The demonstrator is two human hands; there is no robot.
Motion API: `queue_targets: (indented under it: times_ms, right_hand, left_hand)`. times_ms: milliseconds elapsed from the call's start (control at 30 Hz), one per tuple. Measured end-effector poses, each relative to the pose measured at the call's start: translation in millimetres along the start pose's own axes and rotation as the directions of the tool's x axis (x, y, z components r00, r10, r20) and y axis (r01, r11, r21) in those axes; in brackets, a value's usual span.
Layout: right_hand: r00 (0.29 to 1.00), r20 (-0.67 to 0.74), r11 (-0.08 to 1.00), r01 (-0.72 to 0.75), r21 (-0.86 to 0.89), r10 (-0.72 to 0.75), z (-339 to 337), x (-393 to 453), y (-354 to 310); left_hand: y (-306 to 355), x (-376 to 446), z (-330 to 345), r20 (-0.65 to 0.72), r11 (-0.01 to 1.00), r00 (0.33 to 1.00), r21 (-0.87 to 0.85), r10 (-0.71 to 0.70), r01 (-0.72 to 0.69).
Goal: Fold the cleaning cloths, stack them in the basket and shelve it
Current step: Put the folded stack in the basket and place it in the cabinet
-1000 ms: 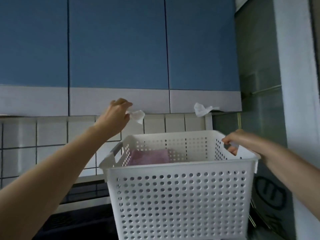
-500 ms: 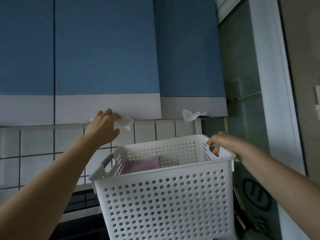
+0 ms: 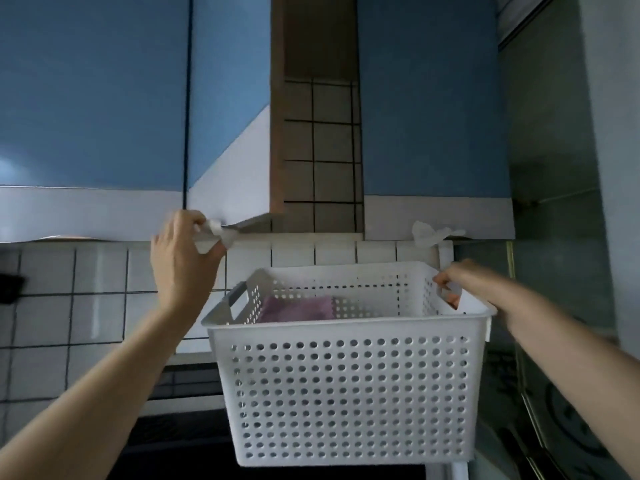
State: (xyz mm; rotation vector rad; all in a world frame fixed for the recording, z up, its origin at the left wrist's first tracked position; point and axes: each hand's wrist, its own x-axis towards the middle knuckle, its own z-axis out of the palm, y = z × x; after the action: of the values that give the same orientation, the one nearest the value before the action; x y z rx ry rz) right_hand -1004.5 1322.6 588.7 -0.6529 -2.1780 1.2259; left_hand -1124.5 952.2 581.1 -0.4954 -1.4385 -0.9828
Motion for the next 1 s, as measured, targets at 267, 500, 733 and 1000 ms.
queue_targets:
  times_ms: [267,500,733,1000]
  right_hand:
    - [0.993,0.085,0.990,0.067,0.121,-0.077,17.7,-1.9,-23.1]
    - [0.986,0.137,0.981,0.069,0.180,-0.095,35.7,-2.9,-33.6]
    - [0.976,0.160,0.975,0.116,0.191,-0.148,31.3,-15.2,-51.1]
    - [0.979,0.091,0.964,0.159,0.211,-0.182,-1.6,-17.7,-71.7]
  left_hand:
    - [-22.2,-17.1,-31.7,-0.184,0.939,0.930,-0.190,-0.319,0.285]
    - [-34.6,-10.9,-66.2,-0.087,0.951,0.955,-0.160,-0.282,0.266]
    - [-20.6,-20.3,-90.6,0.215,0.766,0.842,-0.350,-0.495,0.540]
    - [49.8,-89.1,-105.1,0.235,0.694,0.831,-0.461,-0.504,0.552]
